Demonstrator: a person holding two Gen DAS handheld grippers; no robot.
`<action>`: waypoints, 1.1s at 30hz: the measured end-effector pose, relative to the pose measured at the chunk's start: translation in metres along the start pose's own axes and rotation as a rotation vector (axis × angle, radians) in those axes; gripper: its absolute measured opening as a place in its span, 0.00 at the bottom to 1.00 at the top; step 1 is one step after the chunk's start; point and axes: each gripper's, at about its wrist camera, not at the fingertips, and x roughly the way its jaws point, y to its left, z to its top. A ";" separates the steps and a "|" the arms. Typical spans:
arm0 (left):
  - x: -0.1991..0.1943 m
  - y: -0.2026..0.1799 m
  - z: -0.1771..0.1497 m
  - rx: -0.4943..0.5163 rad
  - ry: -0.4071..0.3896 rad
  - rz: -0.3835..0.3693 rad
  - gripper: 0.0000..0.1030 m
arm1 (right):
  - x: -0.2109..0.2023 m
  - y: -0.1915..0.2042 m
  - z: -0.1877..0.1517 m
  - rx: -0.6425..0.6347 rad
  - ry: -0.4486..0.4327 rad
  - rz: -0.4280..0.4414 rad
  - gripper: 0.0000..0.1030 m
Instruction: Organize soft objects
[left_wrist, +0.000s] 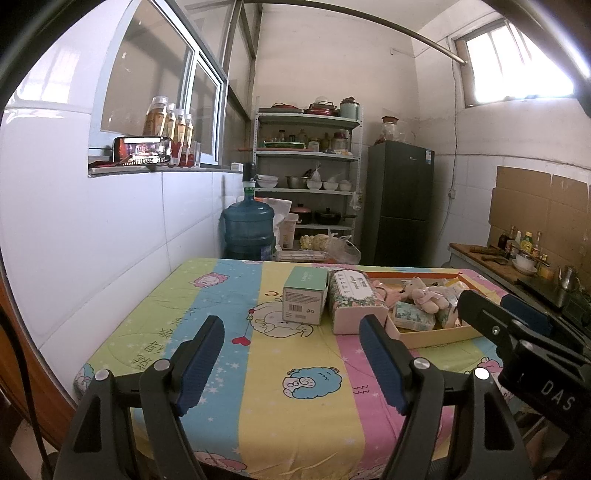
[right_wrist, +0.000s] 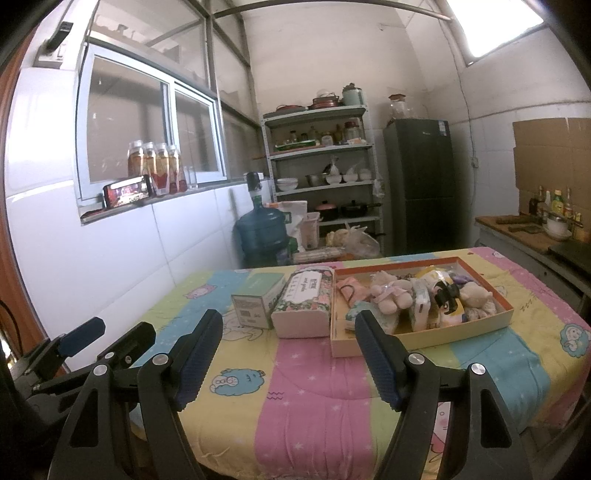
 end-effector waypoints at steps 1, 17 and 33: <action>0.000 0.000 -0.001 0.000 -0.001 0.000 0.73 | 0.000 0.001 0.000 0.000 0.000 0.000 0.73; -0.001 0.000 -0.001 -0.001 -0.001 0.001 0.73 | 0.000 0.001 0.000 -0.002 -0.001 0.000 0.73; -0.001 0.001 -0.001 -0.001 -0.001 0.002 0.73 | 0.000 0.003 -0.001 -0.003 -0.001 0.000 0.73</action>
